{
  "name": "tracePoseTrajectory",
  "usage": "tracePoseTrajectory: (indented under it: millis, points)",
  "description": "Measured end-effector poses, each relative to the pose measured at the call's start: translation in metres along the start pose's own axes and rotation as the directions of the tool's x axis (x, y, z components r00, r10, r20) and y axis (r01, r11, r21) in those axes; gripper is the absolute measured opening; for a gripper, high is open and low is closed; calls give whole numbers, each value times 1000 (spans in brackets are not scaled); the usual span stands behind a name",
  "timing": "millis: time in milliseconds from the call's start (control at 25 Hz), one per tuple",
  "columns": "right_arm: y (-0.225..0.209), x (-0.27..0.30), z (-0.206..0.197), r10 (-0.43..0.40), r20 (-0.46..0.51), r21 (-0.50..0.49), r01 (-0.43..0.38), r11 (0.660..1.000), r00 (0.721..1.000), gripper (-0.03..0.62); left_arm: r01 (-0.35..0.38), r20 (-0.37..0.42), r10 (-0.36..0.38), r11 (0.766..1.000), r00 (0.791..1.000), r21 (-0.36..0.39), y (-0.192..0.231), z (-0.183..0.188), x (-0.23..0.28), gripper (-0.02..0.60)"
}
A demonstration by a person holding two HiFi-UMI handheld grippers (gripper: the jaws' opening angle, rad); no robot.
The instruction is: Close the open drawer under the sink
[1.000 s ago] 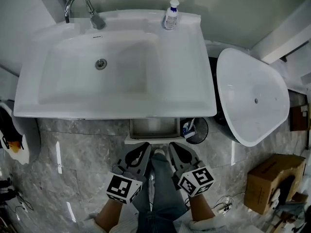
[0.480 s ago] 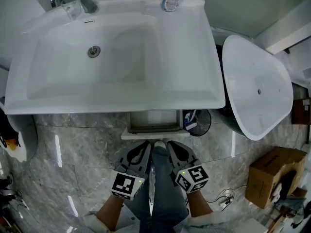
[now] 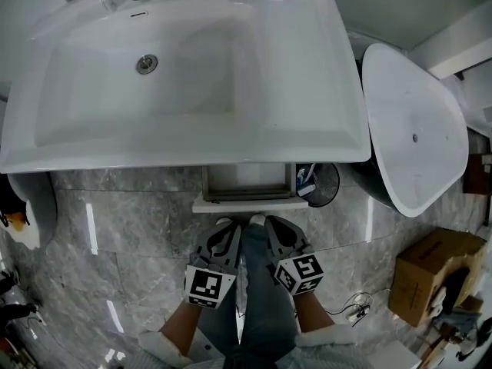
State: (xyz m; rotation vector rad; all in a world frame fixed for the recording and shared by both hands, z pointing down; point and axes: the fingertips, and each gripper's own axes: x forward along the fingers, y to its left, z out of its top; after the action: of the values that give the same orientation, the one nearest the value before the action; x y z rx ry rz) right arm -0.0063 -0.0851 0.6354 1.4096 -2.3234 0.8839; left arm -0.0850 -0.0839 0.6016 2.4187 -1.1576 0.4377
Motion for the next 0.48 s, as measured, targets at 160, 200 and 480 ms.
tracePoseTrajectory:
  millis: [160, 200, 480]
  points:
    - [-5, 10, -15, -9, -15, -33, 8, 999, 1000, 10, -12, -33, 12, 1000, 999, 13, 6, -21, 6, 15]
    - [-6, 13, -19, -10, -18, -44, 9, 999, 1000, 11, -17, -39, 18, 1000, 999, 17, 8, -25, 7, 15]
    - [-10, 26, -28, -15, -19, -98, 13, 995, 1000, 11, -23, -70, 27, 998, 997, 52, 16, -40, 22, 15]
